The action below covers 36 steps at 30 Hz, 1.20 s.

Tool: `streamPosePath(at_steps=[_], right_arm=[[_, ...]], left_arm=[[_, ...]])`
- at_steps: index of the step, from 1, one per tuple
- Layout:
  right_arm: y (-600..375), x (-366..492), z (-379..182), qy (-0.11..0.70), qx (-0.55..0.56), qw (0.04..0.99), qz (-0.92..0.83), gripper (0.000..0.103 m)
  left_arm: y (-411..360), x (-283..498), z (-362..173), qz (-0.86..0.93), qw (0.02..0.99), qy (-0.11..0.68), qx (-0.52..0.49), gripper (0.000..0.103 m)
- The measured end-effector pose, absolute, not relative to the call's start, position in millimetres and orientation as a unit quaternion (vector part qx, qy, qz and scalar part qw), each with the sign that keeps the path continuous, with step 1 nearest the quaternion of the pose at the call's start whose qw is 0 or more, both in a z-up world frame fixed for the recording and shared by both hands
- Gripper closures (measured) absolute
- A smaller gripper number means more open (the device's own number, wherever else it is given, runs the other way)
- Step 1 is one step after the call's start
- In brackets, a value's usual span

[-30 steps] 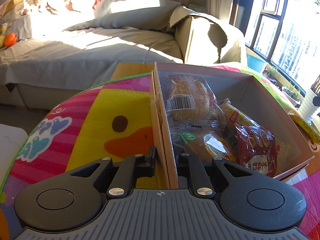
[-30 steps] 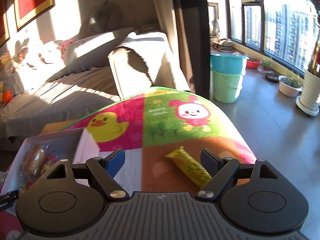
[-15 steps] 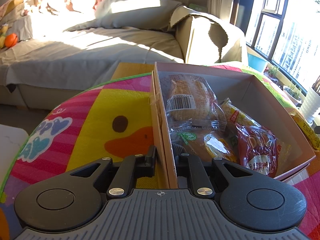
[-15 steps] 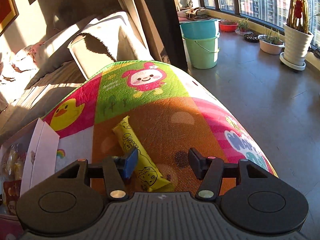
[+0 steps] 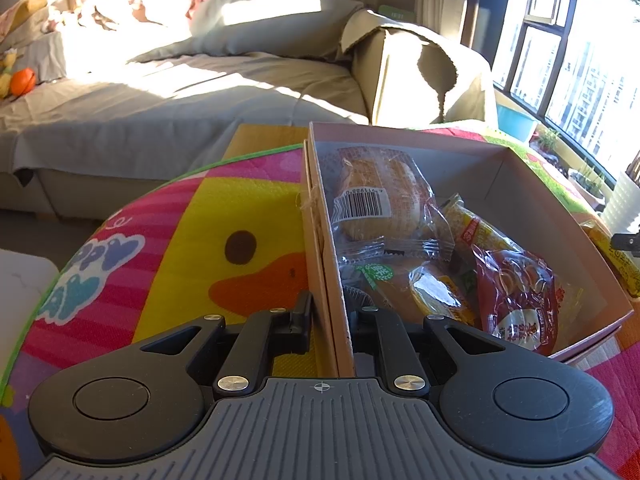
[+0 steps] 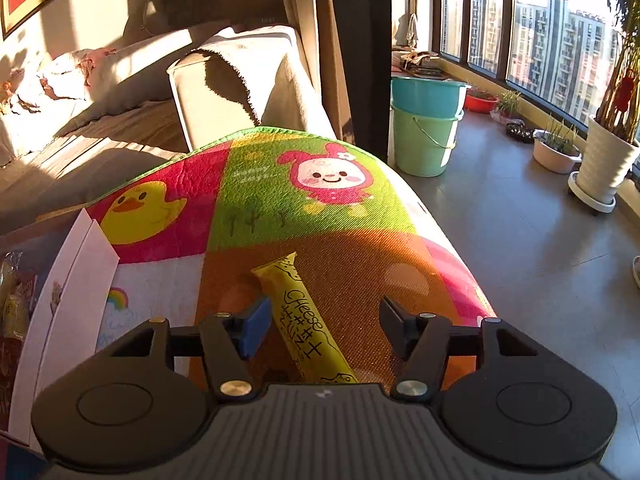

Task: Organize objects
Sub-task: 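Move the right tool to the yellow cheese stick on the mat, then grasp the yellow cheese stick with the right tool and lift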

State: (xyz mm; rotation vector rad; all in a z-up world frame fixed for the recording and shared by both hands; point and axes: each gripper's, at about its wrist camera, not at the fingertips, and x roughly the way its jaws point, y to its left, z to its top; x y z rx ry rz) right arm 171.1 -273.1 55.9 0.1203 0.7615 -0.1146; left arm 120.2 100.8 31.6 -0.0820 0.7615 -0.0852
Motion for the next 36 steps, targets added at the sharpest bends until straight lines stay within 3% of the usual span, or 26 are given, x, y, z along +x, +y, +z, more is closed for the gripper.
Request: streamPosePath(at_steps=[5,7,9,15,18,30,35,36], right_arm=[[-260,184,44,0.396,0.046,0.917,-0.026,0.046],[-257,181,46,0.399,0.04,0.916,-0.016,0.066],[-255,175,49,0.406,0.035,0.913,-0.008,0.078],[-252,141,61,0.409,0.025,0.912,0.0,0.084],[-250,116,72,0.412,0.023,0.911,0.003,0.098],[-217,33,119,0.386,0.016,0.92,0.065,0.097],[-227,53,101,0.384,0.012,0.923,0.02,0.089],[-229,60,97,0.384,0.014,0.923,0.013,0.083]], left_arm=[[101,120,32,-0.042,0.926,0.372,-0.039,0.088],[101,120,32,-0.042,0.926,0.372,-0.04,0.088],[101,120,32,-0.042,0.926,0.372,-0.04,0.088],[101,119,31,-0.044,0.927,0.371,-0.04,0.088],[101,120,31,-0.045,0.927,0.37,-0.041,0.088],[100,120,30,-0.048,0.927,0.368,-0.049,0.088],[99,120,30,-0.048,0.927,0.368,-0.048,0.087],[99,121,30,-0.047,0.927,0.368,-0.049,0.087]])
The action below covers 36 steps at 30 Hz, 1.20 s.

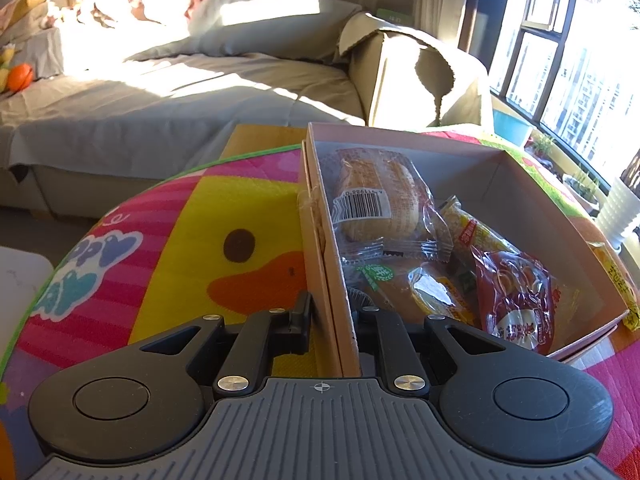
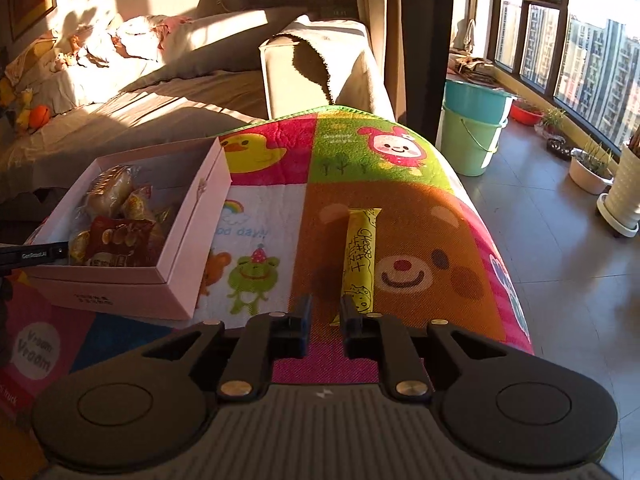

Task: Organize objects
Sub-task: 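Grasp the yellow cheese stick with the right tool and lift, then lower the cheese stick into the pink box and open the right tool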

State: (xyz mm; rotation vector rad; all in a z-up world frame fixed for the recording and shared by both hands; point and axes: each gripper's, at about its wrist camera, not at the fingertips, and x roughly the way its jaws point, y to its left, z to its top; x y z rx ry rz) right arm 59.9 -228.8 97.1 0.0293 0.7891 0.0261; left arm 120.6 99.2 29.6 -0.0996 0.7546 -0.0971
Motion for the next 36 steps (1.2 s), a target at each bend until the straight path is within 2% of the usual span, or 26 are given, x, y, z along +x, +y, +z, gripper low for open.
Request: streamPosePath(at_steps=[1,3,4,15,17,18,24,30,36], right_arm=[[-231,68,92,0.386,0.019,0.922,0.005,0.074],[-233,85,83,0.389,0.024,0.921,-0.005,0.065],[-233,93,78,0.39,0.023,0.92,-0.009,0.065],[-230,155,42,0.411,0.015,0.911,-0.022,0.065],[-230,153,43,0.411,0.011,0.911,-0.018,0.071],[-231,151,44,0.414,0.013,0.91,-0.016,0.081],[-231,117,55,0.429,0.017,0.903,0.007,0.082],[-215,52,93,0.423,0.005,0.904,0.06,0.082],[-180,14,162,0.362,0.008,0.92,0.148,0.082]], left_arm=[[99,121,30,-0.047,0.927,0.369,-0.049,0.087],[98,121,30,-0.045,0.927,0.37,-0.047,0.088],[98,121,30,-0.045,0.927,0.37,-0.045,0.088],[92,124,30,-0.036,0.925,0.377,-0.03,0.088],[92,125,30,-0.036,0.925,0.377,-0.031,0.088],[92,125,30,-0.036,0.925,0.377,-0.031,0.088],[93,125,29,-0.037,0.925,0.376,-0.034,0.088],[95,124,29,-0.039,0.926,0.374,-0.04,0.088],[95,124,28,-0.037,0.926,0.374,-0.045,0.088]])
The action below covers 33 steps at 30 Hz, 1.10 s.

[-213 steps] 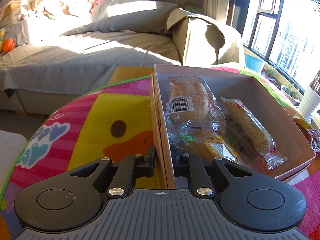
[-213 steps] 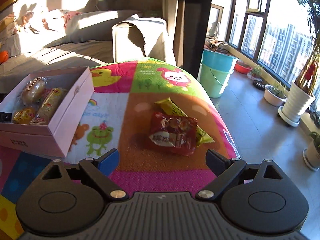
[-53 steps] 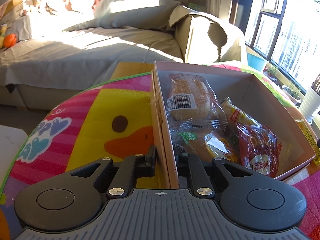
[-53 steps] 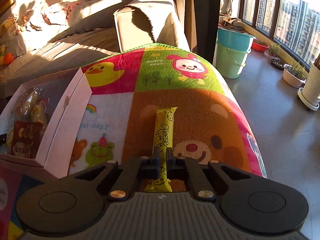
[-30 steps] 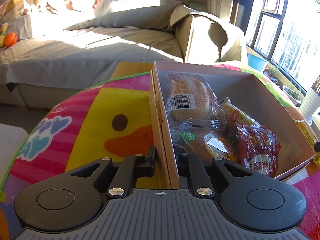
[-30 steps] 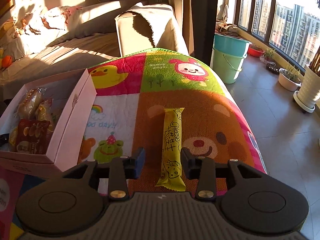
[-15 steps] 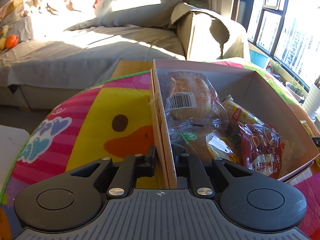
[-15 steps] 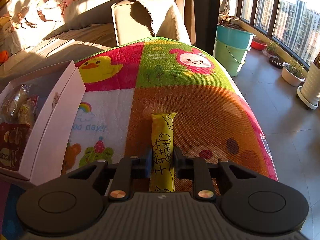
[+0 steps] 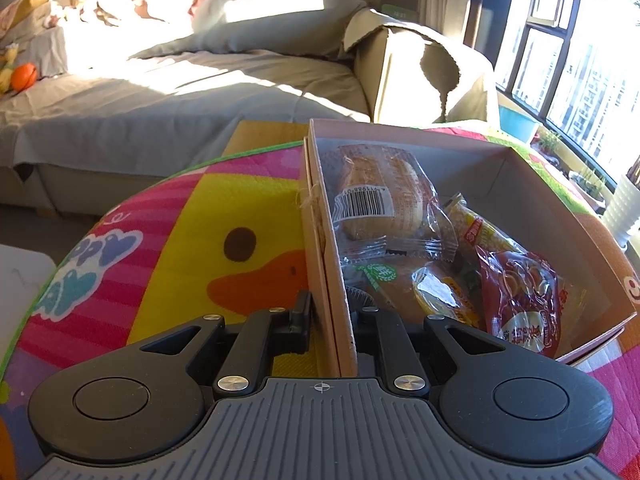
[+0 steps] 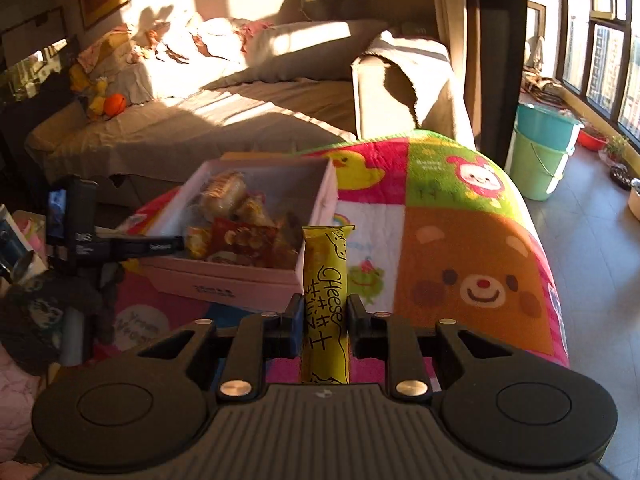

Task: Organize objects
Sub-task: 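Lower the cheese stick into the pink box and open the right tool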

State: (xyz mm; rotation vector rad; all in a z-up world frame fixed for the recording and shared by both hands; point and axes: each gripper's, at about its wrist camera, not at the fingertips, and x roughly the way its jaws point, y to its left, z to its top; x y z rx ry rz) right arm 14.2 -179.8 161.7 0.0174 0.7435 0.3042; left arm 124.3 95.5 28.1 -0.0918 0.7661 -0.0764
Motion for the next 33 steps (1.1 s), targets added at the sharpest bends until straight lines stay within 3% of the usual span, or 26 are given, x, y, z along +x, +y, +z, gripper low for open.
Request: streamPosePath(at_steps=[8,18,33], right_arm=[[-128,60,202,0.291,0.002,0.936,0.196,0.082],[-83,149,157,0.315,-0.049,0.937,0.141,0.082],[-74,168,128,0.342,-0.064,0.926,0.143,0.082]], left_arm=[[99,122,28,-0.041,0.925,0.374,-0.053,0.088],[99,120,28,-0.044,0.925,0.375,-0.05,0.087],[99,120,28,-0.043,0.925,0.375,-0.05,0.087]])
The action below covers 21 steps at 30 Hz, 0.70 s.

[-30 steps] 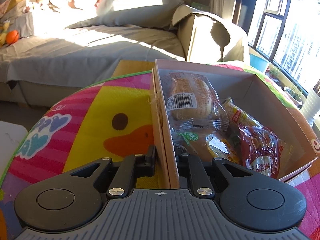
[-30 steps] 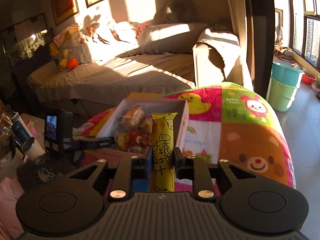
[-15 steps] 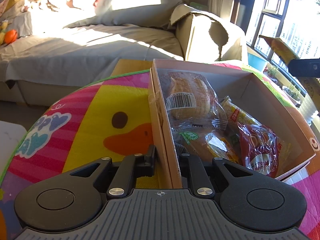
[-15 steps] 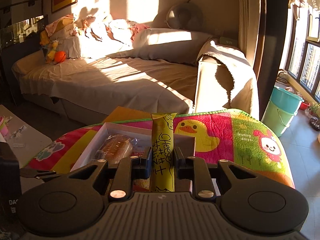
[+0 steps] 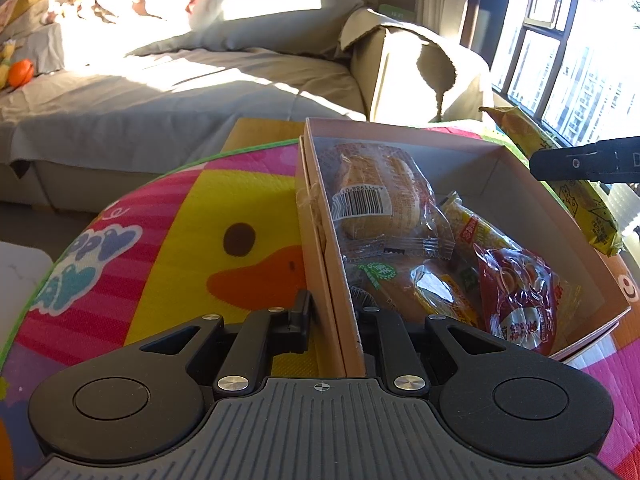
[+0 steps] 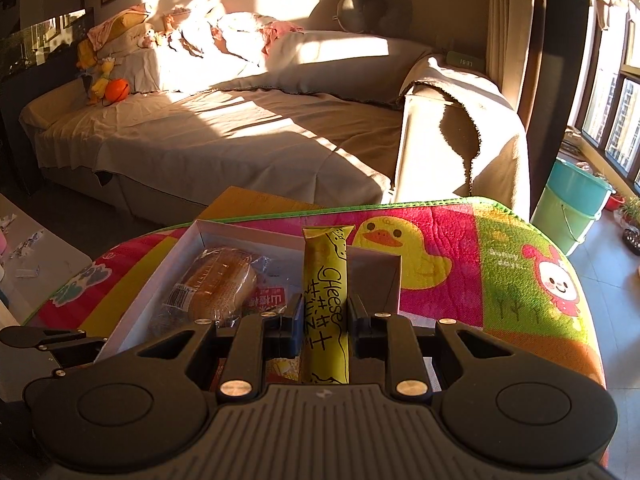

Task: Organize objects
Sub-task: 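Lower the cheese stick into the pink box and open the right tool, then set the pink box down on the mat with the left tool while withdrawing the right tool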

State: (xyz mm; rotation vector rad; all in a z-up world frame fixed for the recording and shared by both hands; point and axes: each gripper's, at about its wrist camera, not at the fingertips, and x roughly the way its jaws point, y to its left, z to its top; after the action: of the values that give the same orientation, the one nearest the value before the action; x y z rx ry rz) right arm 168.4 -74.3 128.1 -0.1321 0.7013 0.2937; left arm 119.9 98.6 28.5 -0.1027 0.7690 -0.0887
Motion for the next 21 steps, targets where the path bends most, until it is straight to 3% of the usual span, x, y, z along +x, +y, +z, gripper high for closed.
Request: streamPosePath(at_steps=[5,6,7,9,11,13,14,21], right_arm=[[-75,169,124,0.34,-0.068,0.927,0.142,0.081],[-76,168,124,0.337,-0.067,0.929,0.139,0.077],[-78,169,124,0.337,-0.065,0.93,0.134,0.064],[-85,165,126,0.335,-0.056,0.93,0.14,0.051],[-94,153,127,0.336,-0.059,0.927,0.155,0.048],[-104,132,124,0.333,-0.073,0.925,0.17,0.031],[-109,120,122,0.331,-0.082,0.924,0.175,0.027],[-136,69,81,0.35,-0.084,0.916,0.177,0.027]], left_arm=[[99,120,28,-0.043,0.925,0.375,-0.05,0.087],[99,120,28,-0.043,0.925,0.375,-0.05,0.087],[99,120,28,-0.044,0.925,0.375,-0.05,0.087],[99,120,29,-0.045,0.924,0.375,-0.051,0.086],[99,119,29,-0.047,0.924,0.375,-0.053,0.086],[99,119,29,-0.048,0.924,0.375,-0.054,0.086],[99,119,29,-0.047,0.924,0.375,-0.055,0.086],[76,130,32,-0.025,0.923,0.383,-0.024,0.087]])
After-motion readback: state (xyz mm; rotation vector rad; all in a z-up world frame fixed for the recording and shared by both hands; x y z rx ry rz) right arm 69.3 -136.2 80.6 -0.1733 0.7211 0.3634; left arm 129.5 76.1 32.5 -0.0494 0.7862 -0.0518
